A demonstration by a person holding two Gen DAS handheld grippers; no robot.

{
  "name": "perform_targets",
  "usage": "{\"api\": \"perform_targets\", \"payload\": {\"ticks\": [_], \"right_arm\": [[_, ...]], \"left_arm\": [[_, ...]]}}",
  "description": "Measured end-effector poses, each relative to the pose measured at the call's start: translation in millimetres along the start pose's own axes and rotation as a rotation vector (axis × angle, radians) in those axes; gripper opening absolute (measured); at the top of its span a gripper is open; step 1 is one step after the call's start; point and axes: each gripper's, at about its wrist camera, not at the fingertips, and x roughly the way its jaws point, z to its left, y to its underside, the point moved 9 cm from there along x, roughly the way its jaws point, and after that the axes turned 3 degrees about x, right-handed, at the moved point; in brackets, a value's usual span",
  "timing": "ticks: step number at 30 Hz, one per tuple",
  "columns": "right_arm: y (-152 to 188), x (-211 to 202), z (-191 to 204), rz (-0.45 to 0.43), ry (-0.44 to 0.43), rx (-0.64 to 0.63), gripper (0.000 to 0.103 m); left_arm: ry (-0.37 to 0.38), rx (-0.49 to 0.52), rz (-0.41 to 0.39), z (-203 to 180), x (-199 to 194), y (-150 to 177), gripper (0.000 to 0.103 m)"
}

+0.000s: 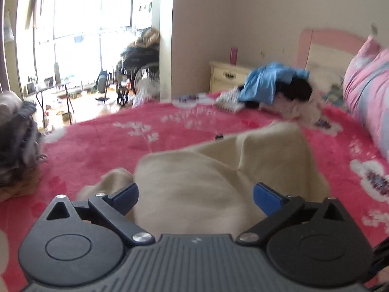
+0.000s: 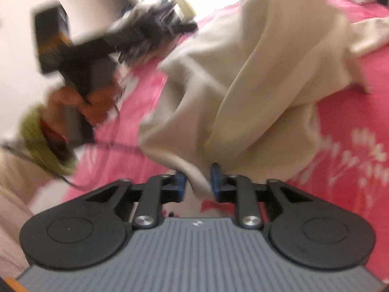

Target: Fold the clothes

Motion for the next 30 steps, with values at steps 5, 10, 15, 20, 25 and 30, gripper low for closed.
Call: {"api": "perform_targets", "payload": {"ticks": [5,10,15,20,25,30], "right_arm": [[-38.2,-48.8,-29.8,-0.138,-0.007,0.138,0.048],[-88.9,-53.3,-73.5,-0.243,0.055,0.202,0.069],[-151.0,-14.4,-140.7,-0.329,0.153,0.328,0.089],[-178.9,55.8,-225.3,-0.256,0.217,0.588,0.09],[-158.1,97.8,-222.0,-0.135,0.044,0.68,0.046],[-116.1,71.2,-153.4,-0.116,0.001,0.472,0.017]], "left_arm": [[-0.02,0.04,0.092,-13.2,29.1,31.9,0.1],[0.002,0.043,0.124,-22.6,27.7,59.6,0.101],[0.014,0.061,0.139,-28.1,26.3,73.6,0.101],[0.029,0.053,0.16,-30.9,28.9,80.9,0.102],[0.037,0.061,0.17,-34.6,25.0,93.6,0.103],[0.055,0.06,0.185,-32.0,12.0,106.8,0.103]]}}
